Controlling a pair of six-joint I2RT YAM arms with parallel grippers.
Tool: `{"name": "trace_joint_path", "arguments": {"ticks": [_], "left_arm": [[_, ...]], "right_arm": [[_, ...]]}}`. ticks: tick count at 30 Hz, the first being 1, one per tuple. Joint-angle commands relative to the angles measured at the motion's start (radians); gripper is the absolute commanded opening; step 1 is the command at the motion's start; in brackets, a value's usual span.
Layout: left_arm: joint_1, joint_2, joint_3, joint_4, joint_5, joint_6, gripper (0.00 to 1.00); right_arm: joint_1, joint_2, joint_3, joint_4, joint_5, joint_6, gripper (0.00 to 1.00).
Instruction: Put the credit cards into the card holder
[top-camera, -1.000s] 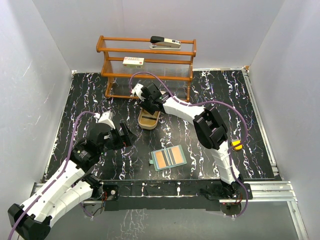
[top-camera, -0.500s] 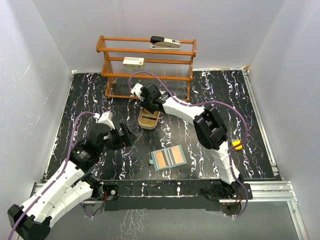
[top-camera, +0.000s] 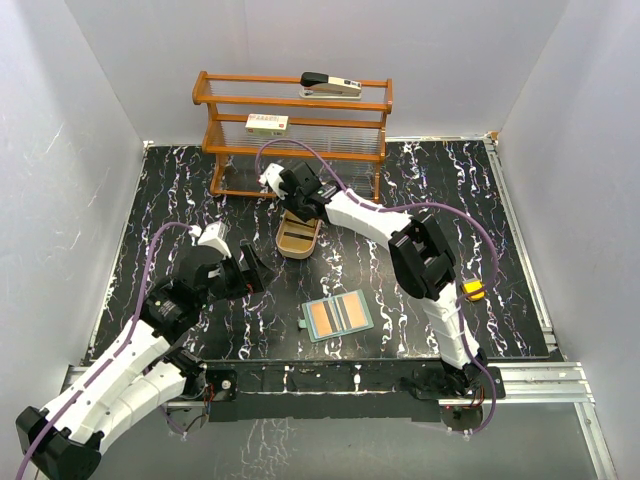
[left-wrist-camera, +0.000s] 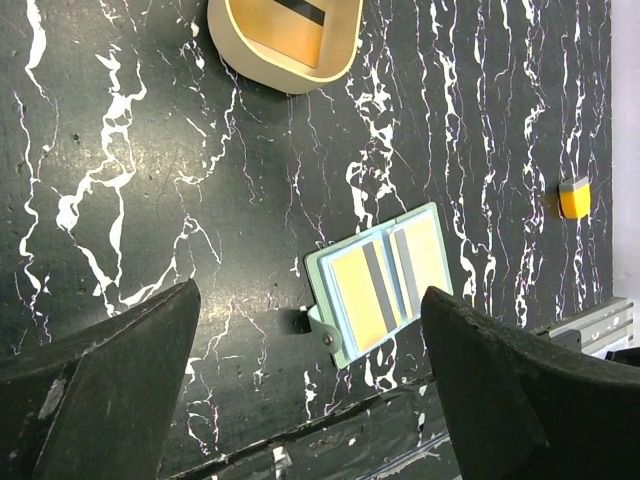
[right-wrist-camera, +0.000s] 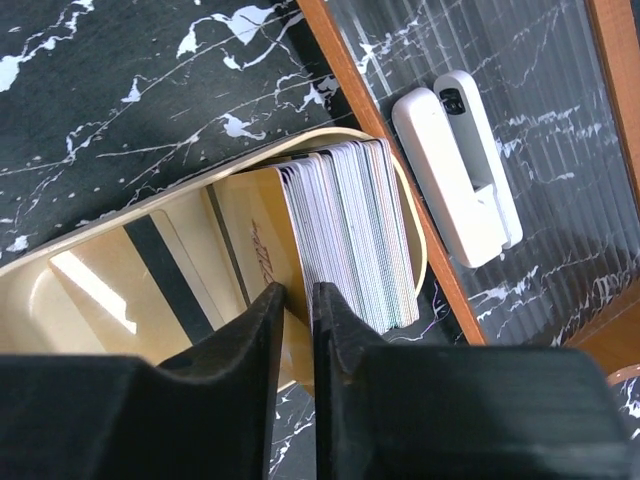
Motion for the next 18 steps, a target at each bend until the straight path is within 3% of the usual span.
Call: {"name": "trace_joint_path", "arguments": {"ticks": [1, 5, 14, 18], "left_arm": [[0.004, 0.012, -0.01, 0.012, 0.033, -0.009, 0.9], [0.004, 0.014, -0.032, 0.022, 0.068, -0.038, 0.89], [0.004, 0.003, -0.037, 0.031, 0.097, -0.139, 0.86], [0.004, 0.004, -0.042, 0.112, 0.15, -0.197, 0.82]], "right_arm": [[-0.018, -0.08, 0.05, 0.026, -0.004, -0.007, 0.1], [-0.019, -0.125, 0.01, 0.015, -0.057, 0.035, 0.0], [-0.02, -0.326, -0.153, 0.015, -0.149, 0.134, 0.0], [-0.019, -0.443, -0.256, 0.006, -0.226, 0.262, 0.0]]}}
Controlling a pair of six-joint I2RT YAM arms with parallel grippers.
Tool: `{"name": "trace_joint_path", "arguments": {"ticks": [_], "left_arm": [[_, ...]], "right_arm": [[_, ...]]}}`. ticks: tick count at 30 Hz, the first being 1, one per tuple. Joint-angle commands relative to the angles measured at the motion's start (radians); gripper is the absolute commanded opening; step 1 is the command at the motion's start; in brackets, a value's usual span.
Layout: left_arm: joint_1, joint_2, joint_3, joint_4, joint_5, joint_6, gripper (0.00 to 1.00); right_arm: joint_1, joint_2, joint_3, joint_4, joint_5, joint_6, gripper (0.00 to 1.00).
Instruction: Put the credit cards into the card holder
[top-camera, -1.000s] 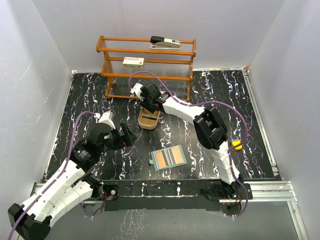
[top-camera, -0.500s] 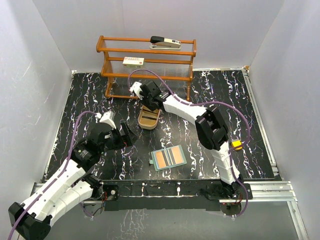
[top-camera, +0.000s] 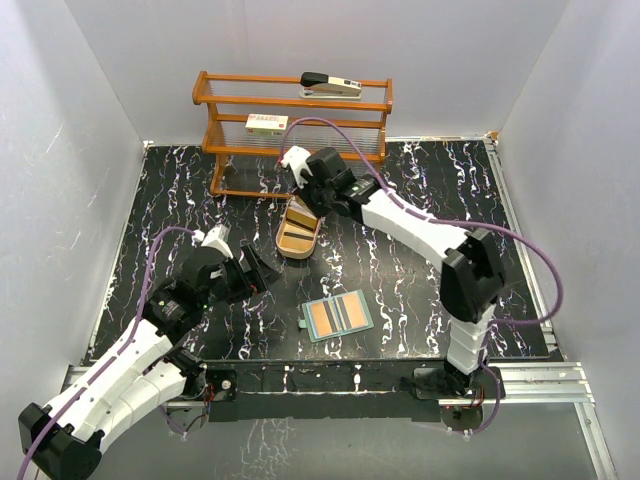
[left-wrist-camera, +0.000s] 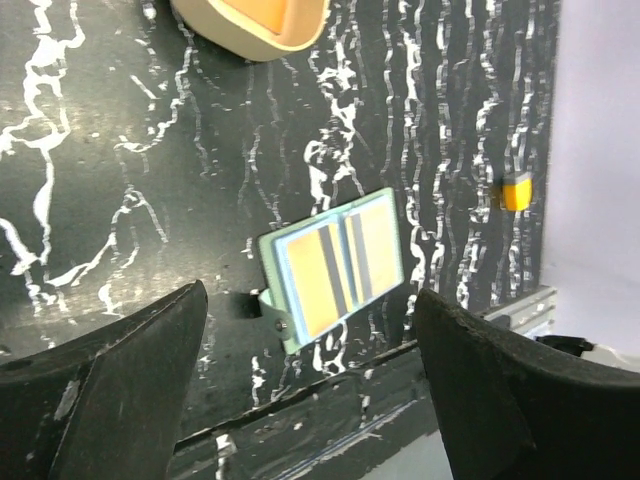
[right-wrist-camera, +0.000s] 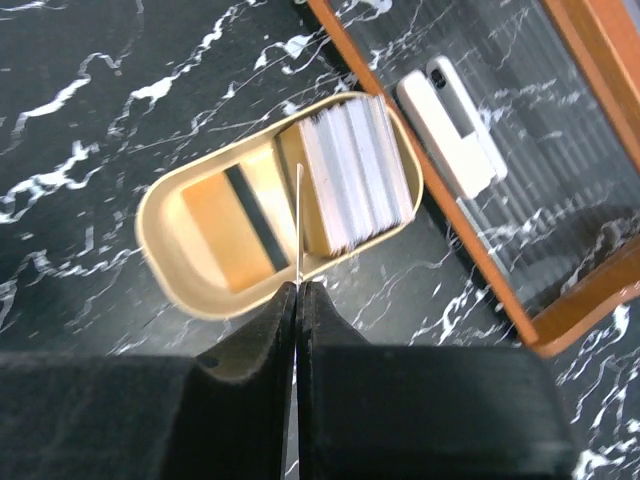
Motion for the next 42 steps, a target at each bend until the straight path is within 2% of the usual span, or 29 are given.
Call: {"name": "trace_joint_path", "arguments": {"ticks": [1, 6, 12, 15, 19, 28, 29, 30, 31, 37, 38, 42], "left_arm": [[0.004, -0.008, -0.009, 0.103, 0.075, -0.083, 0.8], [0.003, -0.005, 0.018, 0.185, 0.123, -0.149, 0.67], [0.003, -0.012, 0.029, 0.294, 0.18, -0.214, 0.57], [0.003, -0.017, 0.009, 0.386, 0.23, -0.247, 0.52], [0.004, -0.03, -0.039, 0.544, 0.291, -0.322, 0.43], [0.003, -0.018, -0.043, 0.698, 0.356, -0.35, 0.33], [0.004, -0.016, -0.051, 0.72, 0.359, -0.358, 0.26], [0.003, -0.016, -0.053, 0.724, 0.358, -0.361, 0.11], [0.004, -0.018, -0.052, 0.707, 0.351, -0.362, 0.0], [0.004, -0.047, -0.059, 0.648, 0.324, -0.339, 0.0], [0.004, -0.045, -0.062, 0.646, 0.324, -0.333, 0.0], [0.004, -0.017, -0.068, 0.616, 0.342, -0.306, 0.0]], "right_arm": [[-0.004, -0.183, -0.115, 0.06, -0.105, 0.195, 0.0], [-0.004, -0.402, -0.336, 0.213, -0.264, 0.445, 0.0], [-0.004, -0.687, -0.67, 0.574, -0.42, 0.829, 0.0], [-0.003, -0.77, -0.794, 0.752, -0.46, 0.995, 0.0], [-0.003, -0.831, -0.879, 0.858, -0.487, 1.129, 0.0], [-0.004, -0.854, -0.944, 0.946, -0.508, 1.242, 0.0], [-0.004, -0.85, -0.949, 0.957, -0.513, 1.251, 0.0], [-0.004, -0.845, -0.952, 0.963, -0.518, 1.256, 0.0], [-0.005, -0.842, -0.957, 0.964, -0.518, 1.258, 0.0], [-0.004, -0.847, -0.989, 0.929, -0.501, 1.241, 0.02], [-0.005, -0.847, -0.993, 0.925, -0.5, 1.239, 0.05], [-0.004, -0.857, -0.996, 0.863, -0.476, 1.203, 0.27]]}}
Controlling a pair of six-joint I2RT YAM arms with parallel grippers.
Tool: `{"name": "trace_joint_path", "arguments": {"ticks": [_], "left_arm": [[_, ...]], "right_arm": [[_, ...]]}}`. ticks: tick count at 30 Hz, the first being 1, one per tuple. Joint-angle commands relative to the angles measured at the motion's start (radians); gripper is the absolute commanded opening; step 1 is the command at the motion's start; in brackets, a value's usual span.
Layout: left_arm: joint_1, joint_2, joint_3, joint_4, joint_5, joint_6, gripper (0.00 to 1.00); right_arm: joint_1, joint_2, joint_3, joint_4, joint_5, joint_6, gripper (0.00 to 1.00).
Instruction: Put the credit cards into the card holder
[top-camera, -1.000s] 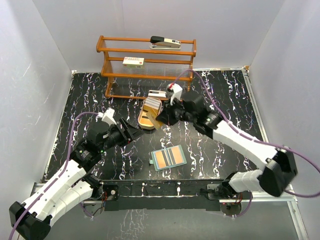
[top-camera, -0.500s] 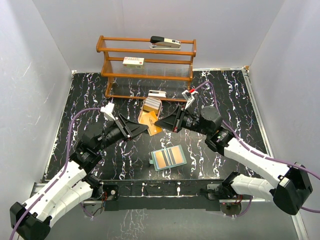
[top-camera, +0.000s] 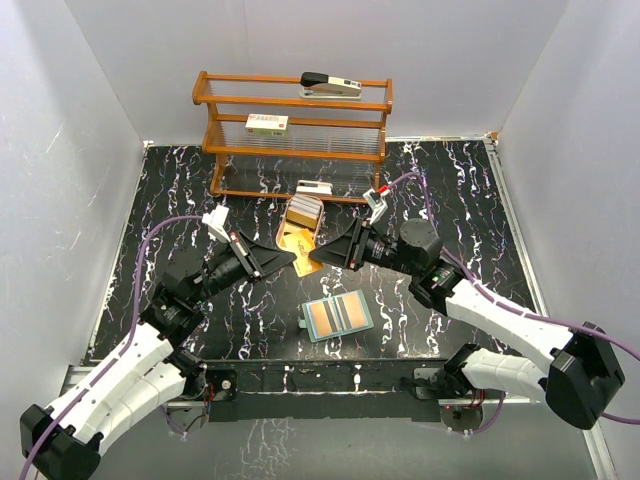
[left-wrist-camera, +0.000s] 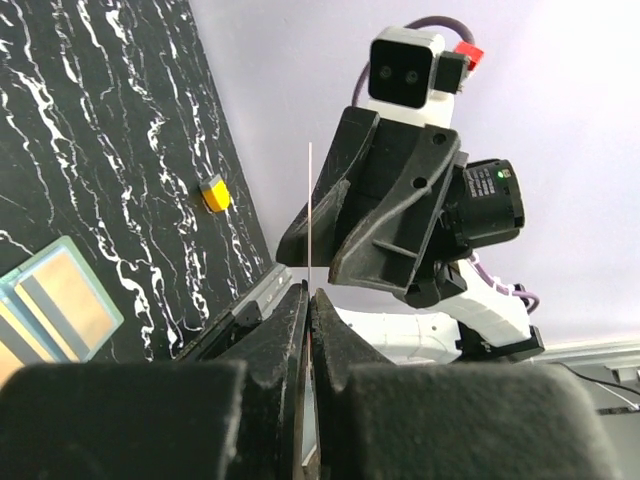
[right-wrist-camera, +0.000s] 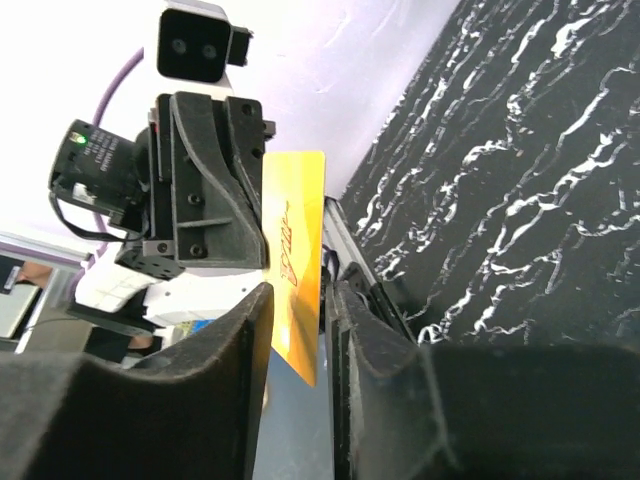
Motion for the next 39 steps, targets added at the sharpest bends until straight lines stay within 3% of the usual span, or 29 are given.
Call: {"name": "trace_joint_path", "arguments": {"ticks": [1, 8, 17, 28, 39], "left_arm": [[0.003, 0.02, -0.004, -0.051, 0.017, 0.049, 0.0], [0.004, 0.128, -0.032, -0.231, -0.003, 0.185, 0.0], [-0.01, 0.324, -0.096, -0.125, 0.094, 0.153, 0.0], [-0.058, 0.461, -0.125, 0.006, 0.103, 0.119, 0.0], [-0.087, 0.534, -0.137, 0.065, 0.144, 0.116, 0.0]], "right_arm": [[0.002, -0.033, 0.001, -0.052, 0.043, -0.061, 0.31], [0.002, -0.092, 0.027, -0.393, 0.303, -0.249, 0.53], [0.002, 0.03, 0.058, -0.7, 0.55, -0.461, 0.52], [0.002, 0.213, 0.023, -0.733, 0.505, -0.476, 0.47], [0.03, 0.217, -0.086, -0.632, 0.385, -0.378, 0.39]]}}
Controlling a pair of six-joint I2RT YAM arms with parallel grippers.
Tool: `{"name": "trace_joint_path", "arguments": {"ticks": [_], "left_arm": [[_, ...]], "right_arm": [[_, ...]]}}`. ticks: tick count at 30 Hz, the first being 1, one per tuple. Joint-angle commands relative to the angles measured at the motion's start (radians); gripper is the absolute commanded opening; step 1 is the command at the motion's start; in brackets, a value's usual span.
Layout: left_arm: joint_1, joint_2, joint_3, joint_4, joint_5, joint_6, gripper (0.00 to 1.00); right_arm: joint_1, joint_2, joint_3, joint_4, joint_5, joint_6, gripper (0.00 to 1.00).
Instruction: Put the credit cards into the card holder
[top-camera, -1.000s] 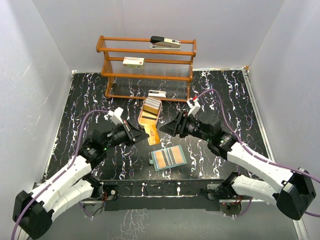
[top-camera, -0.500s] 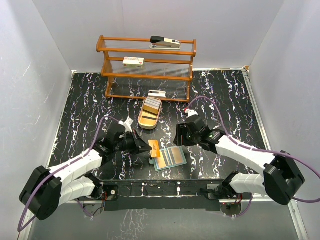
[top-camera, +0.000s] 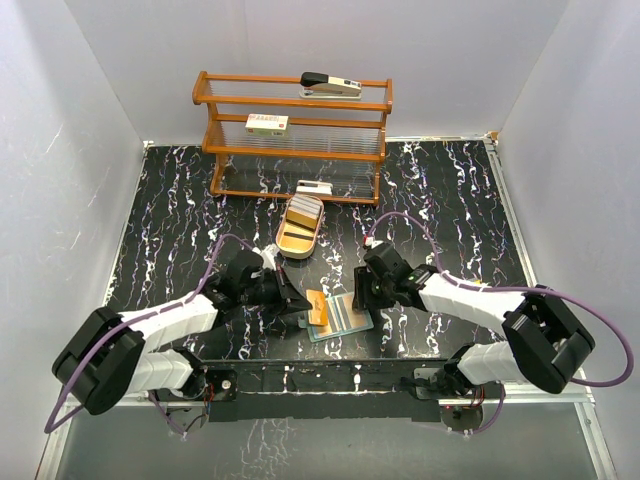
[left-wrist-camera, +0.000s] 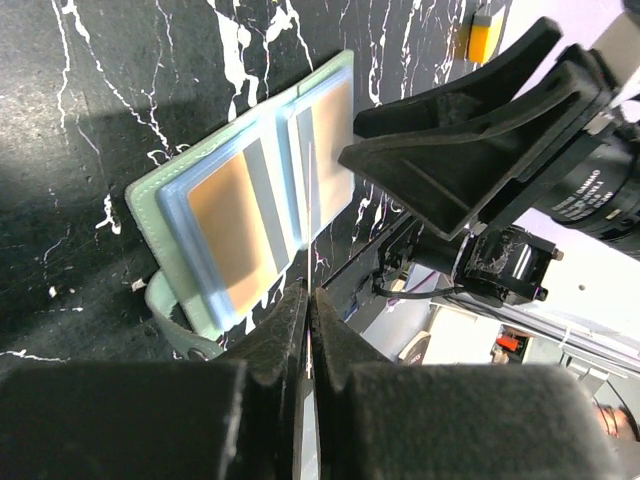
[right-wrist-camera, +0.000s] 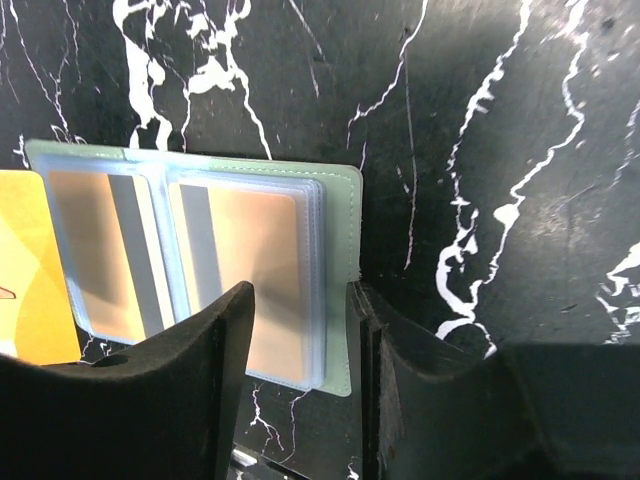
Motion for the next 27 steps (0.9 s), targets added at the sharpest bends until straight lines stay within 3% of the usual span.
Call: {"name": "trace_joint_path", "arguments": {"ticks": [1, 7, 17, 27], "left_arm": [[-0.008, 0.019, -0.007, 0.064, 0.053, -0.005, 0.0], [-0.013, 0.055, 0.005, 0.067, 0.073, 0.016, 0.0], [-0.012, 0.14, 0.036, 0.076, 0.143, 0.085, 0.0], [-0.013, 0.188, 0.029, 0.109, 0.123, 0.078, 0.0]], "right_arm": [[0.025, -0.017, -0.028, 0.084, -0.051, 0.051, 0.39], [0.059, -0.033, -0.044, 0.13, -0.092, 0.086, 0.36], [0.064, -0.088, 0.005, 0.073, -0.013, 0.078, 0.39], [0.063, -0.014, 0.004, 0.14, -0.029, 0.089, 0.38]]}}
